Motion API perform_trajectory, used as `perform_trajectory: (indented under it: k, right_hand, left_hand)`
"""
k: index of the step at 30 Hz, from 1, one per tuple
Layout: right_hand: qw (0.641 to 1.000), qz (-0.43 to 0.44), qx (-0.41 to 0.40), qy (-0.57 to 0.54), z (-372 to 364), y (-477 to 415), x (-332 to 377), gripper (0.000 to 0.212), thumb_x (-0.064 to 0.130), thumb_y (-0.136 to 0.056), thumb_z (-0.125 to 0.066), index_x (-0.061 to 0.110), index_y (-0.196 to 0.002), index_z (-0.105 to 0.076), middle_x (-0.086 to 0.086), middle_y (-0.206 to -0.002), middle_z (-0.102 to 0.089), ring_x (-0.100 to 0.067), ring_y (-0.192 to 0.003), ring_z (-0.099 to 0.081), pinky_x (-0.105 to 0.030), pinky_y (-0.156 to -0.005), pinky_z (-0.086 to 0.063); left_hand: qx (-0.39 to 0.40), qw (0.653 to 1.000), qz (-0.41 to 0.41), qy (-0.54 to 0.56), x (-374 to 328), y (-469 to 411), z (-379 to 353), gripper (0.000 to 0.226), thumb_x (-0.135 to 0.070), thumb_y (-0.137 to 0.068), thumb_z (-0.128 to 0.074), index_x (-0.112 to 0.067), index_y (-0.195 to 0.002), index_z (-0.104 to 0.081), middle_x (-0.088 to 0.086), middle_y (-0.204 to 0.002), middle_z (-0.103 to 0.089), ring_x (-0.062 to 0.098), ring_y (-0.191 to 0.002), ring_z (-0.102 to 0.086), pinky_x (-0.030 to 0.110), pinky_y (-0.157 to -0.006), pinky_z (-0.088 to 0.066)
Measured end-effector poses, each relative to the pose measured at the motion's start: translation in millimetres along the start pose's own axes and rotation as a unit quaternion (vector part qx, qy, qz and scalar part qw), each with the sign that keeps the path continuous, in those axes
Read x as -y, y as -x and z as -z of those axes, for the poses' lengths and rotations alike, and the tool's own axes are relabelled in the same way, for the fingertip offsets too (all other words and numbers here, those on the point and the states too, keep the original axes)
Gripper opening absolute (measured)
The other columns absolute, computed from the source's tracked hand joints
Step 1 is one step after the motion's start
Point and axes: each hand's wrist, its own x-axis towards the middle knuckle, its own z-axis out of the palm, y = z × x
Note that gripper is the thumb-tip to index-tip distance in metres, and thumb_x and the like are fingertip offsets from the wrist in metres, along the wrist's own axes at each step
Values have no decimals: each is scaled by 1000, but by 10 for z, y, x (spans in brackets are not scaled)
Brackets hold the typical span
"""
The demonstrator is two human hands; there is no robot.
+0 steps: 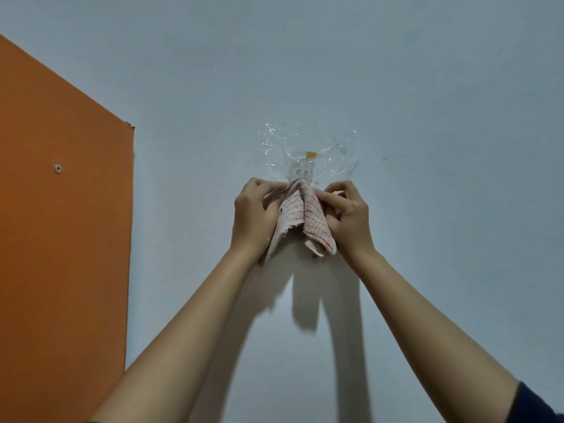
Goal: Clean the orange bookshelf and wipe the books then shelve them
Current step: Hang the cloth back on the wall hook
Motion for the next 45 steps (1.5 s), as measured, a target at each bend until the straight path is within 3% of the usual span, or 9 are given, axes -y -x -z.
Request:
perform_trajectory:
  k: [4, 9, 12, 16, 23, 31, 33, 37, 45]
  right_hand:
    - [999, -39, -14, -28, -65, 108, 27, 34, -10, -78, -60, 8, -104, -73, -2, -91, -51, 9, -74, -50, -3, -66, -37]
    - [995, -75, -13, -69, -65, 218, 81, 32, -7, -81, -63, 6, -109, -70, 2, -93, -52, 14, -85, -51, -4, -70, -38]
    - [989, -105, -8, -108, -41, 287, 115, 33, -8, -82, -61, 7, -110, -70, 5, -94, -55, 10, -88, -52, -8, -75, -41]
    - [981, -135, -7, -140, 39, 312, 156, 33, -8, -82, -59, 11, -105, -71, 13, -95, -56, 7, -90, -55, -10, -78, -43]
    - [972, -173, -19, -156, 143, 342, 163, 20, 2, -86, -63, 13, -100, -73, -4, -95, -62, -16, -92, -61, -20, -74, -48]
    - [972, -187, -22, -143, 191, 300, 206, 21, 1, -86, -61, 13, -99, -73, -5, -97, -61, -13, -93, -60, -14, -73, -46]
    - [974, -183, -25, -134, 207, 284, 212, 21, 2, -86, -60, 13, -100, -72, -6, -97, -61, -12, -93, -59, -15, -74, -46]
    - [976, -180, -26, -117, 223, 256, 200, 22, 4, -87, -58, 12, -102, -72, -2, -98, -60, -11, -93, -59, -17, -77, -46]
    - [981, -173, -19, -88, 231, 120, 219, 19, 7, -89, -58, 12, -101, -72, -5, -101, -59, -12, -95, -57, -5, -73, -40]
  left_hand:
    - [-20, 1000, 5, 24, -16, 154, -47, 21, -2, -83, -65, -9, -102, -71, -1, -92, -60, -5, -85, -56, 2, -75, -40]
    - [-9, 997, 31, 67, 0, 337, -67, 28, -1, -82, -59, -9, -106, -69, 1, -98, -65, 0, -89, -59, 16, -81, -48]
    - [0, 994, 54, 92, -14, 421, -54, 30, -1, -84, -57, -13, -110, -68, -6, -95, -64, -1, -90, -61, 19, -82, -49]
    - [-7, 994, 62, 87, -11, 434, -2, 26, -3, -86, -59, -10, -110, -67, -3, -98, -64, 15, -97, -64, 29, -86, -51]
    - [-39, 999, 22, 26, -2, 415, 110, 22, -5, -88, -61, -7, -109, -67, 0, -103, -62, -3, -95, -55, 13, -87, -45]
    - [-28, 998, -1, -52, -18, 413, 161, 27, -14, -85, -59, -9, -111, -66, 8, -106, -59, 20, -103, -54, 14, -90, -38]
    - [-28, 997, 0, -72, -24, 421, 178, 28, -11, -86, -58, -8, -113, -66, 7, -108, -57, 22, -106, -50, 4, -89, -31]
    - [-22, 995, -1, -98, -25, 414, 193, 32, -14, -86, -53, -7, -115, -64, 8, -111, -56, 23, -109, -48, 14, -92, -31]
    - [-26, 988, -41, -144, -28, 322, 156, 28, -11, -87, -56, -6, -114, -64, 10, -113, -58, 26, -107, -49, 17, -90, -32]
